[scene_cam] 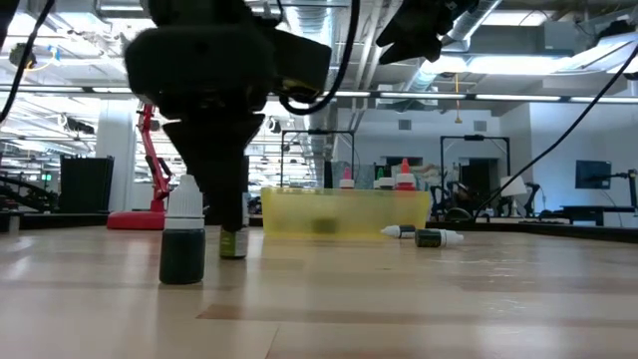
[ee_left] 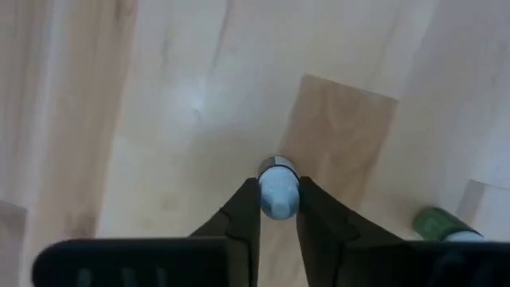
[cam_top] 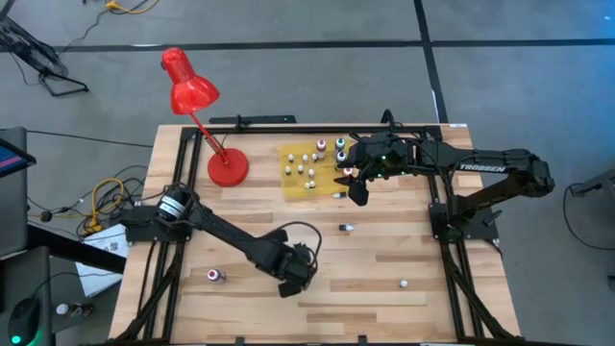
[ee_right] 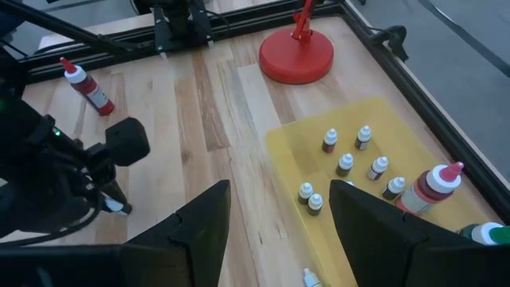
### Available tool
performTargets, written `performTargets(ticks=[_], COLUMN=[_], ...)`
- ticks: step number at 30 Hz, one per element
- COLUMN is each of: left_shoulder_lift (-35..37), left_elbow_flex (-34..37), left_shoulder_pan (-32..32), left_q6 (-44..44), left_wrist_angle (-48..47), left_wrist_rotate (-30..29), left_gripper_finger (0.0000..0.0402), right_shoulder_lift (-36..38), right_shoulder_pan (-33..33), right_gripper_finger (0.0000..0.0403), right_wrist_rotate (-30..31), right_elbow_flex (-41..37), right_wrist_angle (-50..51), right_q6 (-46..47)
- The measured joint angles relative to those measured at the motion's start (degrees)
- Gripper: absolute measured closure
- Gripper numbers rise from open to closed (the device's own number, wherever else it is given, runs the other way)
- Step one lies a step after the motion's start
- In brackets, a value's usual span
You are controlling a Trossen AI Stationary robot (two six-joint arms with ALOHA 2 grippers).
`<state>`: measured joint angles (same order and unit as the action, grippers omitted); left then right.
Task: Pick & Place food coloring
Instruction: Put the small black food coloring bottle into the yellow bin
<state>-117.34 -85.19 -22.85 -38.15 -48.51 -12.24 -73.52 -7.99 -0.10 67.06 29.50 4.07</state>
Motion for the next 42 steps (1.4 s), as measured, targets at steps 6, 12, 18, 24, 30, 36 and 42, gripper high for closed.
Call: performTargets(ticks=[6, 12, 18, 24, 30, 36, 42], left_shoulder_lift=[0.0, 3.3, 9.7, 15.8, 17.1, 16.9, 16.9], left_elbow_flex=[-0.2, -0.2, 0.2, 0.2, 0.2, 4.7, 11.6], left_shoulder_pan=[2.2, 4.0, 6.5, 14.0, 25.8, 34.3, 39.2], left_q6=[4.8, 8.8, 14.4, 20.5, 31.9, 38.2, 40.6], left_wrist_angle=[0.0, 0.0, -2.5, -7.4, -5.0, 7.9, 15.5], left_wrist_rotate=[1.5, 0.0, -3.5, -7.9, -4.1, 5.2, 10.7], left_gripper_finger=[0.0353, 0.0354, 0.0349, 0.0348, 0.0348, 0.0347, 0.0347], right_shoulder_lift=[0.0, 0.0, 0.0, 0.0, 0.0, 0.0, 0.0], right_shoulder_pan=[0.0, 0.0, 0.0, 0.0, 0.0, 0.0, 0.0], right_gripper_finger=[0.0198, 0.0198, 0.0198, 0.0198, 0.0198, 0.0198, 0.0198], right_wrist_rotate=[0.0, 0.0, 0.0, 0.0, 0.0, 0.0, 0.0], right_elbow_flex=[0.0, 0.0, 0.0, 0.0, 0.0, 0.0, 0.0], right_wrist_angle=[0.0, 0.0, 0.0, 0.0, 0.0, 0.0, 0.0], right_q6=[0.0, 0.0, 0.0, 0.0, 0.0, 0.0, 0.0])
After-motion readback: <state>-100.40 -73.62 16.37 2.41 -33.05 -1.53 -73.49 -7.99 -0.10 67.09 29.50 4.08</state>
